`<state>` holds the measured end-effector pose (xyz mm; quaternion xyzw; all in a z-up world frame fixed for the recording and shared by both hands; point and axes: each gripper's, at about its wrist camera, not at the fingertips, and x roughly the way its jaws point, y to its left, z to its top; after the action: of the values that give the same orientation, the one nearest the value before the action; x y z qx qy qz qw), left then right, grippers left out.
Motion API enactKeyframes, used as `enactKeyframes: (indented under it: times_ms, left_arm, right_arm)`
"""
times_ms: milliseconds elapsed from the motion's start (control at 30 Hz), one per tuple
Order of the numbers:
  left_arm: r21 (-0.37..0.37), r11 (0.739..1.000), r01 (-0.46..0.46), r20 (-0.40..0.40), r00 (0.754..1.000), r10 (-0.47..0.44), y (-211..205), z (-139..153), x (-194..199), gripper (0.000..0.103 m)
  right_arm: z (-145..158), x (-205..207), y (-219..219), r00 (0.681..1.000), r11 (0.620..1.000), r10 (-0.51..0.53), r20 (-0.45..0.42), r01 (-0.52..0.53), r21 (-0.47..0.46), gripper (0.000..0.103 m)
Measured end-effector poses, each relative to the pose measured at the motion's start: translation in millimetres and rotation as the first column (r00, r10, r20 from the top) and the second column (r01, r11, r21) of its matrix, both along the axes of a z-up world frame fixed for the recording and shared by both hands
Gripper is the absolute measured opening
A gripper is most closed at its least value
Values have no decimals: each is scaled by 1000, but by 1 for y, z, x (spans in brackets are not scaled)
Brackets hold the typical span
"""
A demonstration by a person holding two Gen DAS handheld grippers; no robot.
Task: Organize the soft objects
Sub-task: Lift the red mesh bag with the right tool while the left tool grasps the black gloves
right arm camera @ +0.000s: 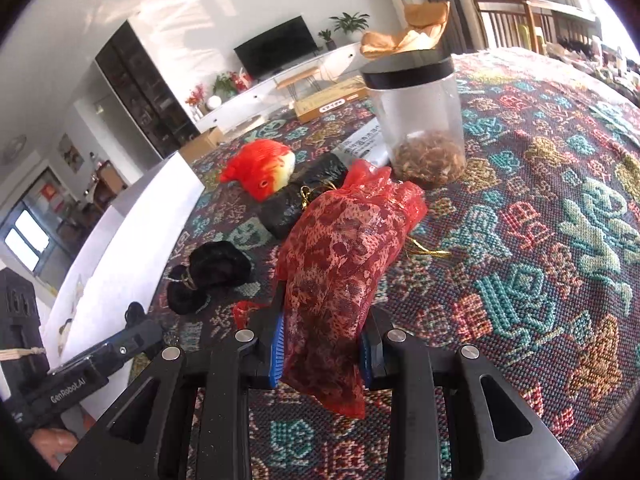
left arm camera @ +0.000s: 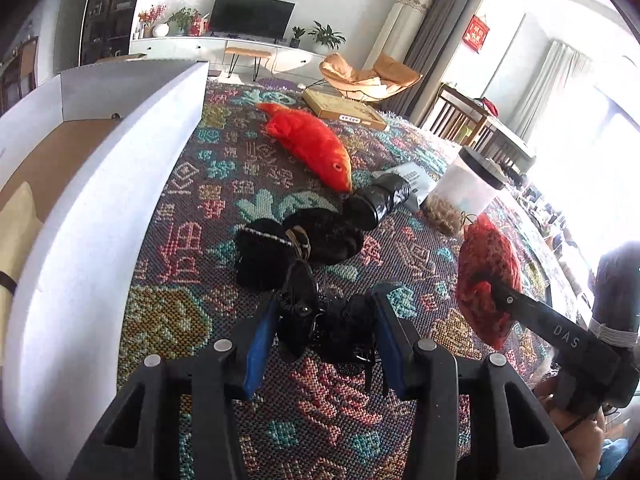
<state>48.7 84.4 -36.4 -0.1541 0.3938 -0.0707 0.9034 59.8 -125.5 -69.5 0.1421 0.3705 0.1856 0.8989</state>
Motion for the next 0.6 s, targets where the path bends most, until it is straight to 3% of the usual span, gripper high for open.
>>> enactKeyframes:
  times_ms: [100,133,167,200,367,433,533,600]
  left_arm:
    - [14,1000,4,-10,1000,-4,8,5,1,48]
    - [24,1000,-6,-4,1000,6,10,3,0,56]
    - [31,999,-15,-3,1000,15,11,1,-2,74]
    - [30,999,-19,-3,1000,19,11,-1,-4,80]
    - [26,1000,8,-7,1000,-8,3,-11,-8,81]
    - [69,997,15,-12,1000,-14,-3,-15,-9,82]
    - [123,992,-7,-36,999,12,-6,-27,-8,94]
    - [149,988,-31,-65,997,41,-4,-38,-4,94]
  right_arm:
    - [17,-1,11,999,999,29,34,-30,19,30]
    - [21,-1,14,999,999,34,41,-35,19,30]
    - [23,-2,15,998,999,36,48,-37,17,30]
    - [25,-3,16,998,999,37,53,-38,17,30]
    - [23,-9,16,998,999,45,42,-45,16,30]
    - [23,-10,15,998,999,44,43,-44,13,30]
    - [23,-11,11,998,999,41,38,-42,24,30]
    - [23,-11,12,998,999,47,36,-48,26,30]
